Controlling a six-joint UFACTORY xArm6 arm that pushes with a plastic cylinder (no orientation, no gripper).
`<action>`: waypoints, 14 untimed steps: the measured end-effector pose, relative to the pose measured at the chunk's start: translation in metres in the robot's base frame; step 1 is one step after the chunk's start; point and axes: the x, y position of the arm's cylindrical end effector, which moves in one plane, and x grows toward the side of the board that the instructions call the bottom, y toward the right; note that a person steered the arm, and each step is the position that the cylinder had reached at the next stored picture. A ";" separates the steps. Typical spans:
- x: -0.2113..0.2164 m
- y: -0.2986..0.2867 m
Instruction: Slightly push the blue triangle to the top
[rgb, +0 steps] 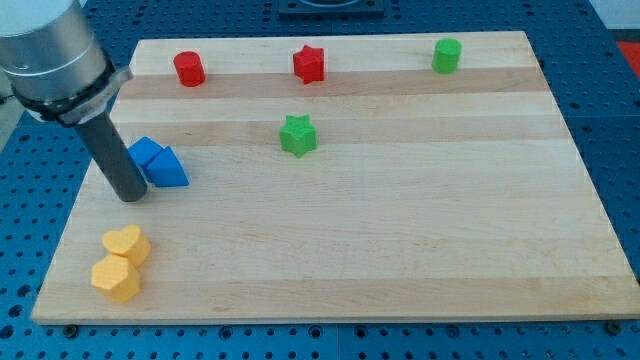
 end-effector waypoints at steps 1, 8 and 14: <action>-0.018 0.010; -0.013 -0.018; -0.024 0.105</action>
